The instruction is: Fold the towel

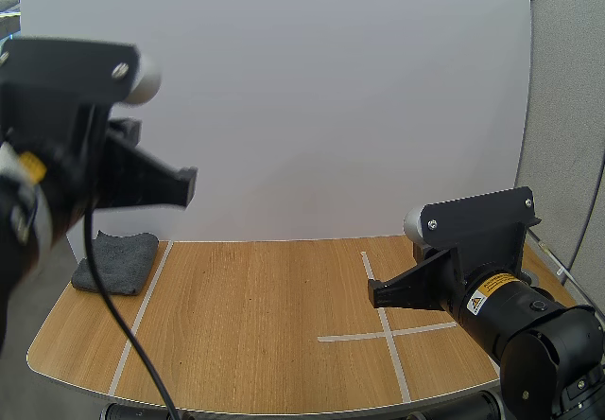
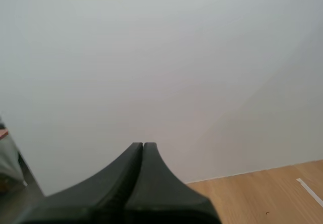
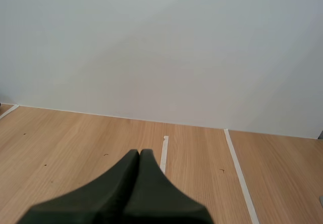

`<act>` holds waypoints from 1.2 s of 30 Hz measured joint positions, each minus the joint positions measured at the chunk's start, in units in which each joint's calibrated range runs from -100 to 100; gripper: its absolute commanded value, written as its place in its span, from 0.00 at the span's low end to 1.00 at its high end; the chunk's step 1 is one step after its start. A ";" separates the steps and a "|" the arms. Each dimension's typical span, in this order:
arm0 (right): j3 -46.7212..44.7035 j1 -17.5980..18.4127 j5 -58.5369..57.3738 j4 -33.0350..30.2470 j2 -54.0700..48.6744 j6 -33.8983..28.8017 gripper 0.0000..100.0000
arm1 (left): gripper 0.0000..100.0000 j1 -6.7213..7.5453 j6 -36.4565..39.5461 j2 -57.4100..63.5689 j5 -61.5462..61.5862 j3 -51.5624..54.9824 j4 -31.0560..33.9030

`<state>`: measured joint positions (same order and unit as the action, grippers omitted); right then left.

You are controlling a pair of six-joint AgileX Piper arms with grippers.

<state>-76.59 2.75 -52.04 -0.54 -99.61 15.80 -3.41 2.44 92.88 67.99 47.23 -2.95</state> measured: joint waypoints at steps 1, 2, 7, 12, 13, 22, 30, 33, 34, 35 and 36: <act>0.00 0.00 0.00 0.00 0.00 0.00 0.00 | 0.00 0.00 2.47 1.32 0.40 -0.03 1.92; 0.00 0.00 0.00 0.00 0.00 0.00 0.00 | 0.00 0.00 5.20 2.71 0.40 -0.03 4.06; 0.00 0.00 0.00 0.00 0.00 0.00 0.00 | 0.00 0.00 13.40 6.38 -0.13 0.23 9.72; 0.00 0.00 0.00 0.00 0.00 0.00 0.00 | 0.00 0.07 14.83 7.04 -3.11 3.85 10.54; 0.00 0.00 0.00 0.00 0.00 0.00 0.00 | 0.00 0.07 14.21 7.04 -4.88 5.59 10.54; 0.00 0.00 0.00 0.00 0.00 0.00 0.00 | 0.00 0.07 10.60 6.94 -34.51 35.80 8.38; 0.00 0.00 0.00 0.00 0.00 0.00 0.00 | 0.00 0.07 9.47 6.94 -50.62 49.80 4.10; 0.00 0.00 0.00 0.00 0.00 0.00 0.00 | 0.00 0.07 9.47 6.94 -52.24 51.56 3.75; 0.00 0.00 0.00 0.00 0.00 0.00 0.00 | 0.00 0.07 9.47 6.94 -52.73 52.01 3.62; 0.00 0.00 0.00 0.00 0.00 0.00 0.00 | 0.00 0.07 9.47 6.94 -52.94 52.34 3.62; 0.00 0.00 0.00 0.00 0.00 0.00 0.00 | 0.00 0.07 9.34 6.94 -52.94 52.46 2.95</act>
<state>-76.59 2.75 -52.04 -0.54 -99.61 15.80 -3.34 11.79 99.82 15.05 99.69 0.00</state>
